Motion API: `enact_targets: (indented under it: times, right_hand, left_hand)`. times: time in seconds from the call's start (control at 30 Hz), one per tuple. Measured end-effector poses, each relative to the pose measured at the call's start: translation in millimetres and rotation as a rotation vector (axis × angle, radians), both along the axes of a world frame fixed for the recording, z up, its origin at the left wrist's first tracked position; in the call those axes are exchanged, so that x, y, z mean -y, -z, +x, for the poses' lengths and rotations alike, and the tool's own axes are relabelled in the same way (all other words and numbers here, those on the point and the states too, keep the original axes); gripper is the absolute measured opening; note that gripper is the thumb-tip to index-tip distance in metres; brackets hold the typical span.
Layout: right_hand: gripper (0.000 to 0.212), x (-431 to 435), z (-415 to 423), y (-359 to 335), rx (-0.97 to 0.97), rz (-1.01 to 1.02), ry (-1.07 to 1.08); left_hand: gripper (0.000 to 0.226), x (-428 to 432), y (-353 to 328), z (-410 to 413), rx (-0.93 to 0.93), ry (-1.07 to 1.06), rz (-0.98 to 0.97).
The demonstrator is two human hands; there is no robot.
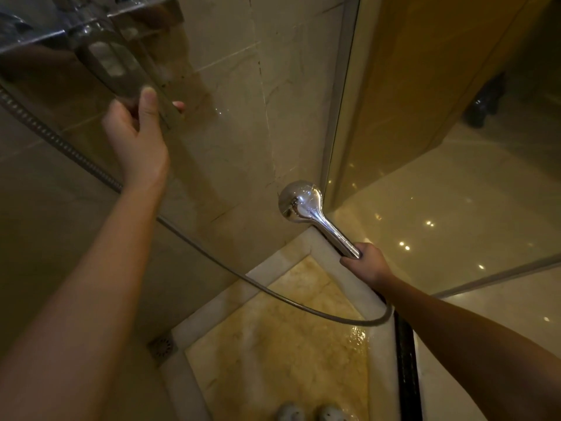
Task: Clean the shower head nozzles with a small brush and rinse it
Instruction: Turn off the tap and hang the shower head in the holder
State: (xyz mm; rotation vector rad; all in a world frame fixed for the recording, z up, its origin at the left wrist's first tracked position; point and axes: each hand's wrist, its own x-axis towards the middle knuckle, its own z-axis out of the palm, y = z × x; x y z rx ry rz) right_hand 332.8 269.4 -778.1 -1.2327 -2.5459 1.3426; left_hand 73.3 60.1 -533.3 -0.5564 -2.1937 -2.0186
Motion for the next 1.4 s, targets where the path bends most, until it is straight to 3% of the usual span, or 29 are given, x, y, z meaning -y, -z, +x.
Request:
enact_targets:
  times: [0.2,0.43,0.6,0.7,0.8,0.9,1.0,1.17,1.27,1.4]
  right_hand:
    - [0.011,-2.4,14.5,-1.7,-0.028,-0.010,0.037]
    - [0.011,5.0,15.5,-14.1,-0.130,-0.102,0.096]
    - [0.019,15.1,13.1,-38.7,-0.213,-0.156,0.090]
    - [0.018,20.1,13.4,-59.3,-0.223,-0.196,0.078]
    - [0.024,29.8,9.7,-84.7,-0.261,-0.272,0.086]
    - [0.026,46.1,3.8,-111.8,-0.362,-0.451,0.081]
    - [0.009,62.6,3.1,-131.3,-0.482,-0.661,0.014]
    - [0.014,77.0,14.9,-170.5,-0.555,-0.917,-0.151]
    - [0.013,74.4,13.5,-202.1,-0.509,-0.804,-0.198]
    - [0.014,65.4,13.8,-242.8,-0.461,-0.293,-0.292]
  left_hand:
    - [0.031,4.8,-1.1,-2.9,0.023,-0.036,-0.054]
    - [0.016,1.3,-3.3,-0.2,0.058,-0.075,-0.079]
    - [0.014,-2.6,4.3,18.2,0.300,-0.029,0.089]
    - [0.017,-5.2,24.6,45.0,0.447,-0.009,0.067]
    - [0.013,-17.1,53.9,93.1,0.571,0.201,-0.158]
    - [0.031,-33.2,66.4,146.3,0.586,0.537,-0.427]
    - [0.035,-48.5,49.2,172.8,0.592,0.735,-0.385]
    - [0.031,-44.4,3.9,178.5,0.594,0.940,-0.228]
    - [0.024,-46.2,-16.2,177.6,0.477,0.819,-0.245]
    - [0.019,-47.1,-35.4,170.4,0.292,0.585,-0.368]
